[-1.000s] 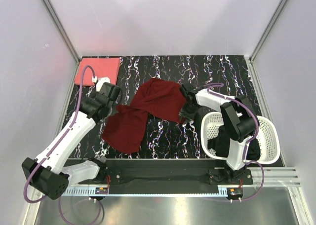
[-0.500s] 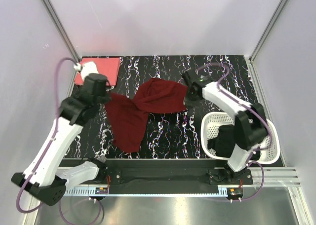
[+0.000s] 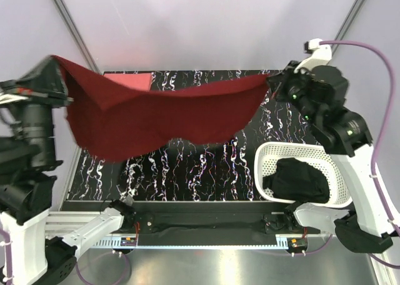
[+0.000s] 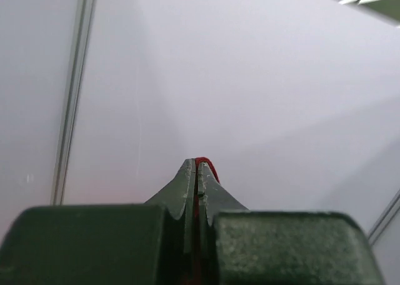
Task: Fold and stack the t-shirts
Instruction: Flatten the tshirt out
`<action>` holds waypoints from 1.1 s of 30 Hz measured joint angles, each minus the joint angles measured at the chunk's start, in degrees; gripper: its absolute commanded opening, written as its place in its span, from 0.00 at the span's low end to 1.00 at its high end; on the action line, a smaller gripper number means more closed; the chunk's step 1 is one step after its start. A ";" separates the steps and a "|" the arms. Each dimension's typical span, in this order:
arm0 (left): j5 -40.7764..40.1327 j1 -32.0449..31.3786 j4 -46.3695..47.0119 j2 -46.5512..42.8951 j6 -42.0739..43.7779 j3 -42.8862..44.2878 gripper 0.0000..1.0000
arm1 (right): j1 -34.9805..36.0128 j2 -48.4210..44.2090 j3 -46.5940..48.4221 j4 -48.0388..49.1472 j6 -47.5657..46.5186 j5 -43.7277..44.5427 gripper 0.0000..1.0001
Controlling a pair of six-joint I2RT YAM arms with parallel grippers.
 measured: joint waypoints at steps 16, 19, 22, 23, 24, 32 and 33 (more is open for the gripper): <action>-2.75 1.57 35.10 21.46 24.41 9.11 0.00 | -5.55 29.42 30.53 16.00 -11.63 3.23 0.00; -3.63 4.66 40.11 32.30 26.80 12.35 0.00 | -8.92 40.70 40.57 18.36 -11.87 0.96 0.00; -3.52 8.70 41.29 44.83 26.40 20.39 0.00 | -11.58 50.21 49.31 19.98 -12.41 -0.57 0.00; -3.19 10.21 41.16 49.00 25.73 24.50 0.00 | -12.24 52.89 51.89 20.87 -12.57 -1.05 0.00; -2.75 11.61 40.54 52.68 24.90 28.76 0.00 | -12.96 54.93 53.72 21.46 -12.48 -1.64 0.00; 2.45 21.77 40.65 62.16 14.21 43.15 0.00 | -16.61 57.18 55.17 29.33 -9.90 -3.96 0.00; 2.75 22.36 41.07 61.16 13.11 42.42 0.00 | -16.65 56.92 55.17 29.81 -9.73 -4.42 0.00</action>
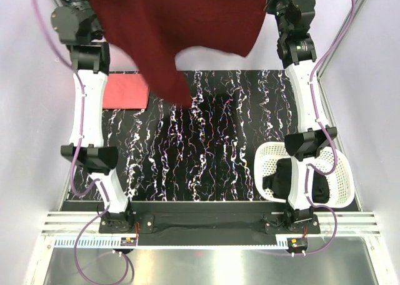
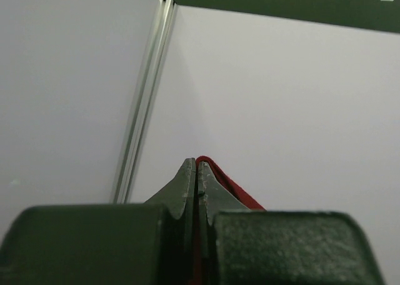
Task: Fold and stack the t-shirts
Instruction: Flatten the tshirt out
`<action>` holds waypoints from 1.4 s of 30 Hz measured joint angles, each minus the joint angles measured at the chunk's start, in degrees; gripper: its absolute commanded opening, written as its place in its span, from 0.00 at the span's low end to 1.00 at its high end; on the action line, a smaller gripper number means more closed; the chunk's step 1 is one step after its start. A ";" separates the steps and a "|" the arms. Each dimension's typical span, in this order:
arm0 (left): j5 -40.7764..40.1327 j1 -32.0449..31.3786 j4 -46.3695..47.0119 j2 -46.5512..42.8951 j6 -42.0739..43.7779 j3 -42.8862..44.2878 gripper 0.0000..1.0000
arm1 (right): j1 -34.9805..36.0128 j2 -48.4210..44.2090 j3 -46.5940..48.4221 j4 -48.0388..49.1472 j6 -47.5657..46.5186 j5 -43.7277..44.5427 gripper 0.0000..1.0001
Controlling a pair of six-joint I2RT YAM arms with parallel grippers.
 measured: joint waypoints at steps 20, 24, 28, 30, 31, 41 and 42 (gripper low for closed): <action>4.11 -0.13 -6.69 -51.15 -6.69 -35.19 0.00 | 2.23 -45.20 -42.14 -6.86 8.24 -9.57 0.00; 5.18 -0.02 -9.62 -62.01 -6.91 -35.50 0.00 | 2.40 -57.44 -46.38 -11.15 11.37 -14.45 0.00; 5.75 0.24 -9.94 -69.42 -6.88 -35.56 0.00 | 2.51 -64.81 -47.78 -13.92 14.34 -18.86 0.00; 5.81 0.44 -9.42 -70.71 -6.91 -37.07 0.00 | 2.54 -65.88 -48.81 -13.94 15.69 -20.00 0.00; 5.84 0.46 -9.20 -70.77 -6.97 -37.97 0.00 | 2.54 -65.96 -49.92 -13.62 16.39 -20.09 0.00; 5.66 0.44 -6.10 -59.65 -9.20 -66.25 0.00 | 2.25 -43.98 -63.89 -4.63 18.29 -17.18 0.00; 5.42 0.44 -6.01 -56.74 -9.62 -69.18 0.00 | 2.19 -39.58 -64.65 -2.64 18.29 -16.98 0.00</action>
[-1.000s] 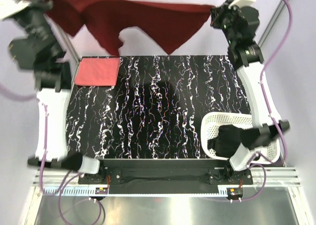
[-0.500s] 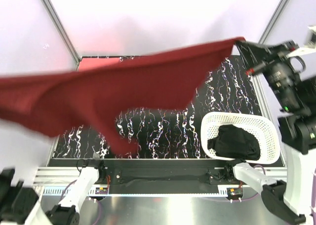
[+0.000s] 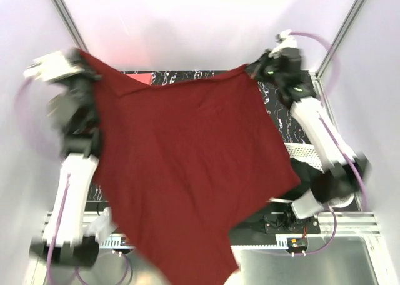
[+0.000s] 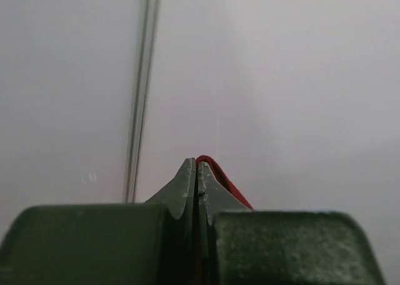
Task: Fold and stack the t-shirts
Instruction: Flatten the tshirt out
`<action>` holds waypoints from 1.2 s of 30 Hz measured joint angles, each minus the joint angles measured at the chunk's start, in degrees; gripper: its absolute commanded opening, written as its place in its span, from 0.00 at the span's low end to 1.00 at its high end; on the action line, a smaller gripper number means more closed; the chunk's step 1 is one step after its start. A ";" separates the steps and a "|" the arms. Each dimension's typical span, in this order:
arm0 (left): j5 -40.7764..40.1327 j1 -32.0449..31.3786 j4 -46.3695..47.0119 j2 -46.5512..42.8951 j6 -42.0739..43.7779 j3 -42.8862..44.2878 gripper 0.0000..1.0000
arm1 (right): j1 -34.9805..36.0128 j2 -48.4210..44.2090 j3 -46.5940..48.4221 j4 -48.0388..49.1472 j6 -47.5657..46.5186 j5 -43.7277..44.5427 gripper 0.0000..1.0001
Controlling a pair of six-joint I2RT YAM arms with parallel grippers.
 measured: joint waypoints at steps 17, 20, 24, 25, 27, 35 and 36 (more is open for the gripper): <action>-9.97 2.10 -1.33 54.42 -1.16 5.31 0.00 | -0.17 69.61 51.36 14.32 -2.08 -1.36 0.00; -9.64 3.37 -2.78 58.64 -1.20 11.17 0.00 | -0.28 73.46 56.08 15.15 -1.99 -1.18 0.00; -8.28 4.31 -5.62 61.42 -1.84 16.04 0.00 | -0.63 76.56 59.01 16.11 -1.66 -0.85 0.00; -7.89 4.31 -6.25 61.46 -2.25 16.22 0.00 | -0.74 76.85 59.01 16.13 -1.46 -0.81 0.00; -7.21 4.24 -7.98 61.46 -3.21 16.52 0.00 | -0.90 77.24 59.01 16.65 -1.07 -0.70 0.00; -2.25 3.56 -18.38 60.61 -12.57 16.37 0.00 | -1.22 77.42 59.01 17.29 2.91 0.66 0.00; -1.86 3.37 -19.71 59.67 -14.03 15.56 0.00 | -1.31 77.42 59.01 17.35 3.91 0.68 0.00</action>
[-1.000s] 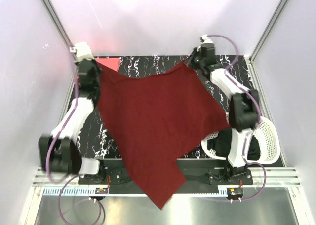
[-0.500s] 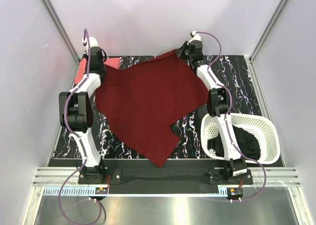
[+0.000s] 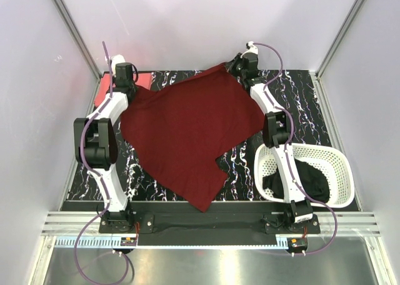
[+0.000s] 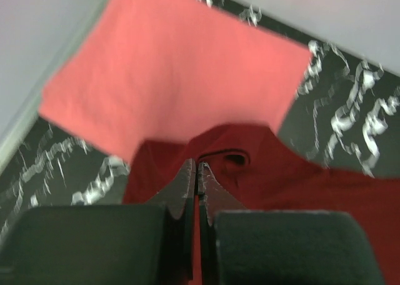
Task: Fold and stack the t-shirts
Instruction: Flatten the tshirt out, then fold the tshirt
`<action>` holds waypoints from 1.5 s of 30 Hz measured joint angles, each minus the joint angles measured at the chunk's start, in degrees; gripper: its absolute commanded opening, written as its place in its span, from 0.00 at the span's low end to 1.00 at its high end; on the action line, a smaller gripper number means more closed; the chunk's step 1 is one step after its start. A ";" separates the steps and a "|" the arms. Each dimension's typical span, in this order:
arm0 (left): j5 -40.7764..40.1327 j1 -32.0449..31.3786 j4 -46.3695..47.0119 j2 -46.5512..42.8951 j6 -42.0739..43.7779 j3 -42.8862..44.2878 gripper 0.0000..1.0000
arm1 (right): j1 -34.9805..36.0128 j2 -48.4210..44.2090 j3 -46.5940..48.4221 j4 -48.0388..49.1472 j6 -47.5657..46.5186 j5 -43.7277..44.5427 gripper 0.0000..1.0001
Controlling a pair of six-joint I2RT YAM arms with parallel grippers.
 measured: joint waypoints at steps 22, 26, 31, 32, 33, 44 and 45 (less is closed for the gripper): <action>7.13 -10.05 -16.83 -28.85 -14.29 -20.22 0.00 | -6.27 -1.73 -0.92 -12.76 11.08 -8.76 0.04; 8.76 -10.54 -18.82 -29.92 -14.60 -20.44 0.00 | -6.82 -4.11 -2.05 -17.55 10.97 -10.25 0.05; 10.10 -10.93 -20.44 -31.87 -14.99 -20.44 0.00 | -7.34 -7.58 -2.03 -22.80 10.99 -11.82 0.06; 10.29 -10.99 -20.83 -32.26 -14.99 -20.44 0.00 | -7.45 -8.09 -2.03 -23.65 10.99 -12.11 0.06; 10.40 -11.06 -21.27 -32.81 -14.97 -20.44 0.00 | -7.58 -8.63 -2.03 -24.61 11.02 -12.44 0.06; 14.14 -11.23 -24.50 -34.82 -14.95 -20.44 0.00 | -8.17 -10.69 -4.22 -32.89 10.82 -12.70 0.00; 14.29 -11.26 -24.79 -34.91 -14.95 -20.44 0.00 | -8.20 -10.73 -4.42 -33.53 10.80 -12.70 0.00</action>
